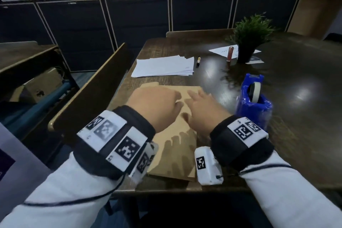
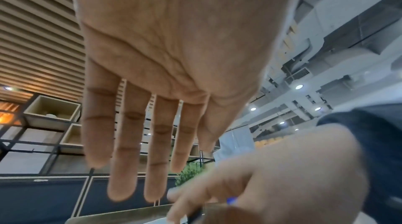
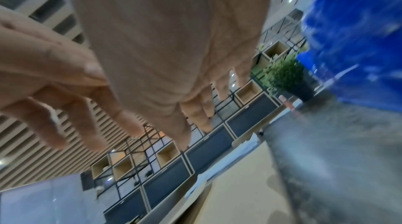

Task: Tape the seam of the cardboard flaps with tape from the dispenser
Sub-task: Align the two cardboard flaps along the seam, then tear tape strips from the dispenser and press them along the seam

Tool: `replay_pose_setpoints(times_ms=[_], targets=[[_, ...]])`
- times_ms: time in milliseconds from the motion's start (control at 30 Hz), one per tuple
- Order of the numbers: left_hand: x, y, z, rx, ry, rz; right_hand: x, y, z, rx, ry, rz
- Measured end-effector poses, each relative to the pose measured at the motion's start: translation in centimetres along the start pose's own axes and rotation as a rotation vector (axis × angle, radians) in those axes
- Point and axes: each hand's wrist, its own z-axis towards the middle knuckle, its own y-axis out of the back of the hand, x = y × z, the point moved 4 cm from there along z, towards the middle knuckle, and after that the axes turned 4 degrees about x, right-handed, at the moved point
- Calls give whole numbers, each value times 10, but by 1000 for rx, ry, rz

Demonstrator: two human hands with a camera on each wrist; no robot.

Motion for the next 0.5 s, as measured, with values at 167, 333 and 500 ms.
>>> replay_pose_setpoints(times_ms=[167,333,500], targets=[[-42,-10,52,-39,-27,-104,-51,14,-25,-299,-271,44],[-83,-30,91,112,-182,-318,-92,7,-41,-389,-502,298],[-111,-38,99,175,-286,-518,-130,10,-49,-342,-675,893]])
